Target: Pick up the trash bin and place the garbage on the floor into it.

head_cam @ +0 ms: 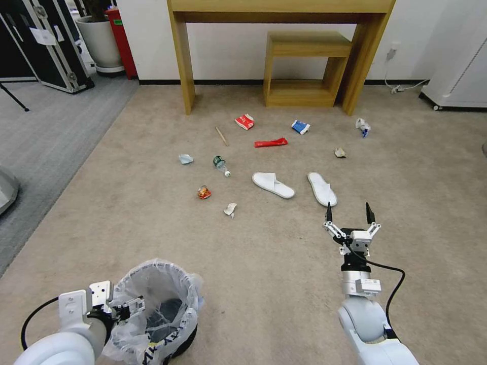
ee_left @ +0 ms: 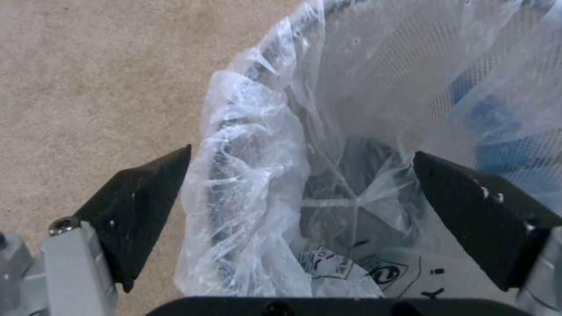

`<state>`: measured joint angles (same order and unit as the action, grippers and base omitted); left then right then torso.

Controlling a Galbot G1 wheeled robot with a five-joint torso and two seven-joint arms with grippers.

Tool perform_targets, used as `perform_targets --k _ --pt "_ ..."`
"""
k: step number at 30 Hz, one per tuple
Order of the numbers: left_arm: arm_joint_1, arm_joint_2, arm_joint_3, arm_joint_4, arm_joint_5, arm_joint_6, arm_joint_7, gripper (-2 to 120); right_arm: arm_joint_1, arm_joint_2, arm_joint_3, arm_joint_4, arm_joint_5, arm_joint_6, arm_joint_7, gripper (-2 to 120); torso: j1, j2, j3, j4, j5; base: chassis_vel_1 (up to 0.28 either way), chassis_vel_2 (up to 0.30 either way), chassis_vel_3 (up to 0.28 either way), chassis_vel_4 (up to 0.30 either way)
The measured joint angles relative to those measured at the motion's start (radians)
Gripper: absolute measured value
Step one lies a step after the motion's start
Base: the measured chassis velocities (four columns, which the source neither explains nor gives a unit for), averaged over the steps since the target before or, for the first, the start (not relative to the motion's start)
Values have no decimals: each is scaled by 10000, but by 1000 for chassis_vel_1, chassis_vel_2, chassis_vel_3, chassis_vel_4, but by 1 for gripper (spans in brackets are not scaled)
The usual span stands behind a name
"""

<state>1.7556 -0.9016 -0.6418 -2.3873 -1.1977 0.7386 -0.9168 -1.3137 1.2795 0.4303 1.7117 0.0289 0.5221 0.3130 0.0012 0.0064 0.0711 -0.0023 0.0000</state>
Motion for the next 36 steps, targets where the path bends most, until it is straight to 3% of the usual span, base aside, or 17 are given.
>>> perform_targets --k 9,31,36 --pt "-406 -119 286 818 701 -527 572 100 -62 68 -3 67 -30 46 -48 100 0 0 0 1 -1 0 0 0 0" --pt "-1183 -681 799 2019 837 -932 472 99 21 112 -183 -105 -53 70 -46 100 0 0 0 -1 0 0 0 0 0" --pt "-1315 -796 966 2134 711 -975 280 83 122 19 -210 -95 7 76 7 100 0 0 0 -1 0 0 0 0 0"
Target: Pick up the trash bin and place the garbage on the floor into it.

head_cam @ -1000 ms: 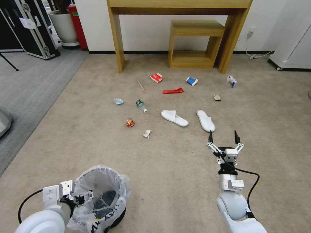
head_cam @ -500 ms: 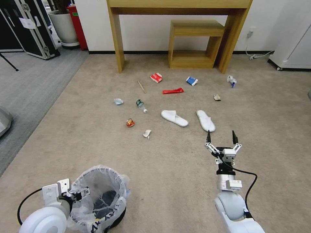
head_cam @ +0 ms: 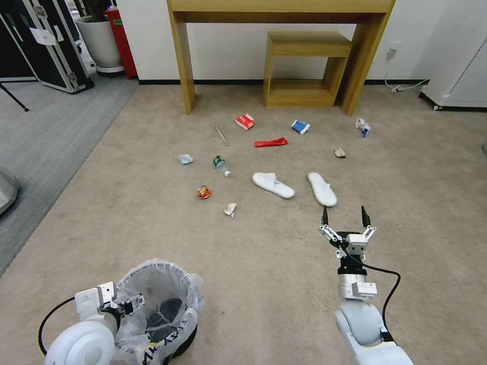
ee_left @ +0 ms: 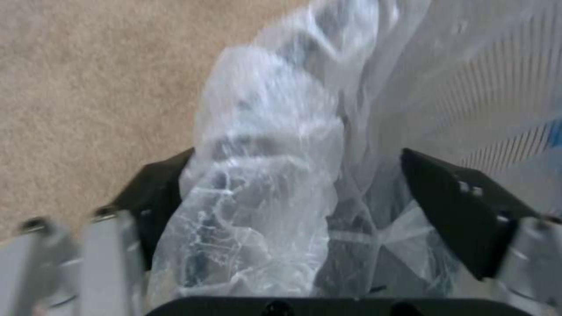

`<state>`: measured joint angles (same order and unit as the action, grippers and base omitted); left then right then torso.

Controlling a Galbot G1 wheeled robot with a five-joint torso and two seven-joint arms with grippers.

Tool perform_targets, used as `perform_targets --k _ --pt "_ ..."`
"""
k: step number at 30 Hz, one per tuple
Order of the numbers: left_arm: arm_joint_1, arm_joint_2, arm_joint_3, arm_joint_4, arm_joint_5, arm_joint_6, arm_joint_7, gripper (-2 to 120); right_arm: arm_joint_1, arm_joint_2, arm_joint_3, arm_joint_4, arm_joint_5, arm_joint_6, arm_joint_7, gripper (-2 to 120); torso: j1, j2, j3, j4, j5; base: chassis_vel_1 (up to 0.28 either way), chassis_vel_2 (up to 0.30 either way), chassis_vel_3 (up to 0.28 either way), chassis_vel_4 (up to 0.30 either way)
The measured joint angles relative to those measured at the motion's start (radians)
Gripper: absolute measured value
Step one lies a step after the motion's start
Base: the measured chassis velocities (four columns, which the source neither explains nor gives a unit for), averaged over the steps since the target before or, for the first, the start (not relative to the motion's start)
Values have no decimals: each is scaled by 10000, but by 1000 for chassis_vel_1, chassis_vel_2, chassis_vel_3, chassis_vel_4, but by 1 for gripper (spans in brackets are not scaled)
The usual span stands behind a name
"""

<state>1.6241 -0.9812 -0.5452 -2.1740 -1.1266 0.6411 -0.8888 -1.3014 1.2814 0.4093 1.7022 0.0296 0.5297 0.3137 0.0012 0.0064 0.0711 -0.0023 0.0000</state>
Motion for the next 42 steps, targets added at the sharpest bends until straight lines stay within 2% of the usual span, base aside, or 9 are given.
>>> perform_targets --k 5,7,9,12,15,17,26,32,42 --pt "72 -104 124 33 24 3 -27 65 133 -81 -35 39 47 -27 15 100 0 0 -1 2 2 0 0 0 0" --pt "53 -162 186 52 21 -78 -78 53 188 -81 -97 -20 53 -28 18 100 0 0 -1 3 8 0 0 0 0" --pt "48 -172 196 52 18 -95 -88 52 200 -73 -119 -38 53 -28 22 100 0 1 -1 2 7 0 0 0 0" --pt "15 -176 209 67 -36 -168 -139 36 242 -59 -188 -94 58 -29 38 100 0 1 -1 2 3 0 0 0 0" --pt "1 -171 184 93 -100 -190 -163 31 271 -58 -202 -102 73 -31 49 100 0 1 -1 1 2 0 0 0 0" --pt "-14 -207 134 139 -203 -230 -178 16 329 -55 -206 -144 98 -38 86 100 0 1 -2 0 4 0 0 0 0" --pt "21 -313 107 -1 -458 -235 -451 13 334 13 -205 -190 96 -49 141 100 0 1 -1 1 -5 0 0 0 0" --pt "76 -235 -241 -696 -1079 -124 -918 0 226 60 -121 -36 73 -52 144 100 1 -1 1 -3 -9 0 0 0 0" --pt "-26 221 -798 -1694 -2419 -38 -1718 0 81 206 -47 16 -15 -74 186 100 2 -1 1 0 0 0 0 0 0"
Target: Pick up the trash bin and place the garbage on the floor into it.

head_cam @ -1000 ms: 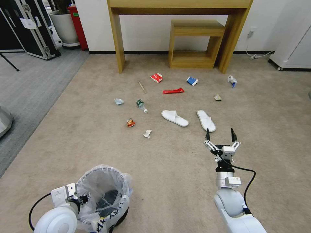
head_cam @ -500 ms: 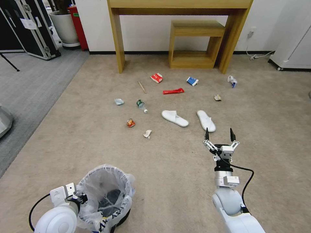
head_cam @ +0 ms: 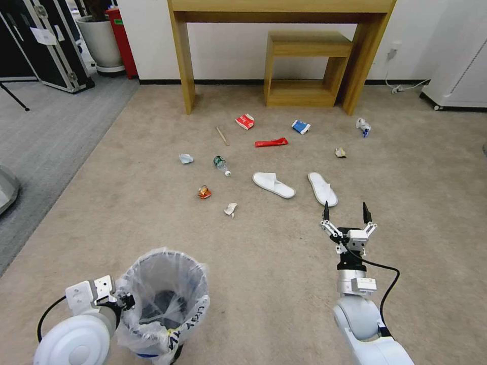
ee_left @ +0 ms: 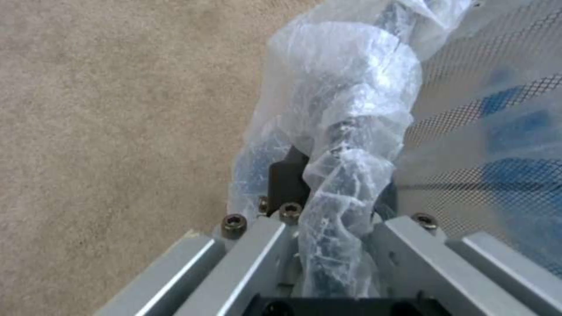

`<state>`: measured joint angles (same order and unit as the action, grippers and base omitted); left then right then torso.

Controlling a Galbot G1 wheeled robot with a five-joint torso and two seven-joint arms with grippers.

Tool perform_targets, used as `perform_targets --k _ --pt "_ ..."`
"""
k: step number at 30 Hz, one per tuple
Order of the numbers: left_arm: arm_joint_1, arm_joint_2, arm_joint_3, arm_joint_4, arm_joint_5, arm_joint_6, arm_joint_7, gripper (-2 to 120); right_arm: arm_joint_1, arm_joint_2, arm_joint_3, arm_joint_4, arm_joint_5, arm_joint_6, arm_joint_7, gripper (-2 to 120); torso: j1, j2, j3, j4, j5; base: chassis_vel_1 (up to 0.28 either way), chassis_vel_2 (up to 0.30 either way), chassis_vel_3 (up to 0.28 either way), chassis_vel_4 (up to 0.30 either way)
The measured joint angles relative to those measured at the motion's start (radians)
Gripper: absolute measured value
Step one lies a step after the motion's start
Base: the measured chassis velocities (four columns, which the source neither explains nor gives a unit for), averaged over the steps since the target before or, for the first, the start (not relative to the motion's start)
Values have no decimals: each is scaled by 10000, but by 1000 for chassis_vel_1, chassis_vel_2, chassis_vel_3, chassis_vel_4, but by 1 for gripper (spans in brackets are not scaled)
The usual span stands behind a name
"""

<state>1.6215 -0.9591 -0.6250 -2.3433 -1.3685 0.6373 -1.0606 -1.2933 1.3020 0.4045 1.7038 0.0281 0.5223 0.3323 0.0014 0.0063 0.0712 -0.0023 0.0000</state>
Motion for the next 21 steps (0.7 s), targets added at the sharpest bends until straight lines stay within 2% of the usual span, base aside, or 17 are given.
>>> perform_targets --k 6,8,13,17,21 --pt "-221 161 -244 -391 -1043 0 -495 0 -89 13 11 123 17 -28 35 100 0 -1 -1 1 0 0 0 0 0" --pt "-263 195 -268 -465 -1171 2 -520 0 -112 13 36 159 36 -28 28 100 0 0 -1 1 -1 0 0 0 0" --pt "-476 274 -503 -913 -2238 216 -741 0 -345 83 310 531 35 -221 85 100 0 0 -2 1 -1 0 0 0 0" --pt "-770 274 -517 -1056 -2967 345 -1010 0 -619 168 511 687 -84 -85 -87 100 0 0 -2 1 0 0 0 0 0" --pt "-1065 309 -455 -1017 -3227 348 -1164 0 -830 257 632 745 -151 75 -215 100 -1 0 -2 -1 0 0 0 0 0"
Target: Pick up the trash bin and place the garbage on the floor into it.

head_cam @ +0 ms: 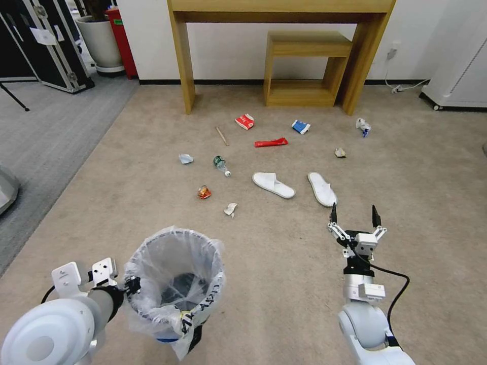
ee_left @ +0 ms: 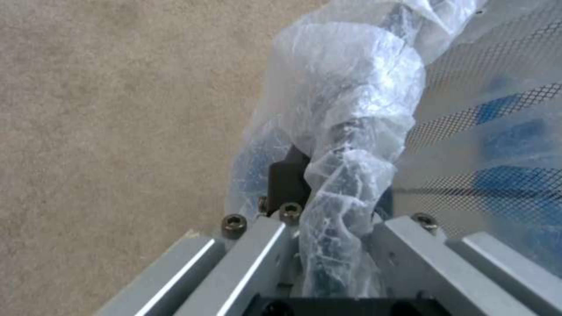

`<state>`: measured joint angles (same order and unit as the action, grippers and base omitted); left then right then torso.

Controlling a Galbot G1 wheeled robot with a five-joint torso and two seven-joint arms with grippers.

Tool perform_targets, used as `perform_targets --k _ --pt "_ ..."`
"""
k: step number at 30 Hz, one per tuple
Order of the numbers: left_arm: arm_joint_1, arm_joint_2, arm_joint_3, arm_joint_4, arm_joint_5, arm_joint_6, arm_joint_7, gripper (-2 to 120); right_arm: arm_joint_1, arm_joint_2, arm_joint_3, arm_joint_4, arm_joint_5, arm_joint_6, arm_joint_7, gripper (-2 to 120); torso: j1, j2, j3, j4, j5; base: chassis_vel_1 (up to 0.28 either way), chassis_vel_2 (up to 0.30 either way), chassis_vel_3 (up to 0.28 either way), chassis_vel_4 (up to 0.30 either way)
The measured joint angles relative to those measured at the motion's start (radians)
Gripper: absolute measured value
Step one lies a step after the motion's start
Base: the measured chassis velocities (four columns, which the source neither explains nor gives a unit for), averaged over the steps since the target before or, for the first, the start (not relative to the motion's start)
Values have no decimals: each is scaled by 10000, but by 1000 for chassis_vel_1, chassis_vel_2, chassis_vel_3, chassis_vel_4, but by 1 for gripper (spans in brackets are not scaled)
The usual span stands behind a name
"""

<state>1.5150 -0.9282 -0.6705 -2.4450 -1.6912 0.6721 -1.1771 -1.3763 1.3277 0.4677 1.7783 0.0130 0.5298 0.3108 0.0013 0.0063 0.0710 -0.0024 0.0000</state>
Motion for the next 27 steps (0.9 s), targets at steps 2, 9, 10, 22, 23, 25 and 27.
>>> perform_targets --k 2,9,10,22,23,25,27 --pt "-54 22 11 5 -50 0 -26 0 -39 29 29 0 -17 35 -23 100 0 0 0 0 0 0 0 0 0" --pt "-149 84 22 114 -114 -29 -68 0 -71 164 94 -136 -176 168 -81 100 -1 2 0 1 0 0 0 0 0" --pt "-150 69 21 156 -91 -31 -69 0 -44 194 85 -196 -227 193 -87 100 -2 2 0 1 0 0 0 0 0" --pt "77 116 -58 403 72 151 -162 0 208 257 -140 -575 -348 252 -92 100 -2 1 1 2 1 -82 75 66 -80" --pt "77 116 -58 403 72 151 -162 0 208 257 -140 -575 -348 252 -92 100 -2 1 1 2 1 -109 123 114 -121" --pt "91 114 -59 449 105 150 -157 0 229 258 -140 -618 -348 279 -93 100 -1 2 1 2 0 -129 95 107 -90" --pt "92 107 -58 467 117 145 -155 0 234 258 -139 -637 -343 292 -102 100 -1 2 1 3 -1 -80 86 85 -96"
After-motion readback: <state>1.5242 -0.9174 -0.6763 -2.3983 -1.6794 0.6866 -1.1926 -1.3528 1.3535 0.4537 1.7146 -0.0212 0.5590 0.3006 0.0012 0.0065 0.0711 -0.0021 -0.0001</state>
